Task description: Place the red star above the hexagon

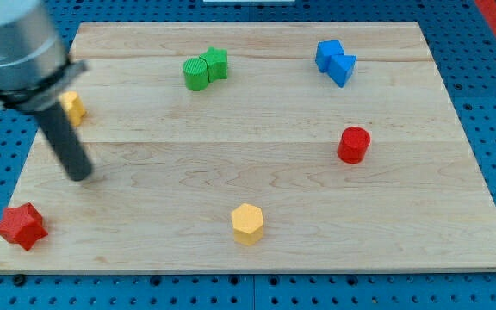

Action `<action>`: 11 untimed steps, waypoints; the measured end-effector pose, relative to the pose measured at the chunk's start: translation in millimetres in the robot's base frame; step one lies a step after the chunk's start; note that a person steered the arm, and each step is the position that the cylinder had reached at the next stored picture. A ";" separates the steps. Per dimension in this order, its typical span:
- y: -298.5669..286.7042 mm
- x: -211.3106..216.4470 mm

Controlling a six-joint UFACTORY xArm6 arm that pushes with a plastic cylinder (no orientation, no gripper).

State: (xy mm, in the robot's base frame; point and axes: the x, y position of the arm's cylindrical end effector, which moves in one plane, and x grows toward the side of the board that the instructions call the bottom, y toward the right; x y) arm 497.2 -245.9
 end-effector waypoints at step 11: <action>205.1 2.3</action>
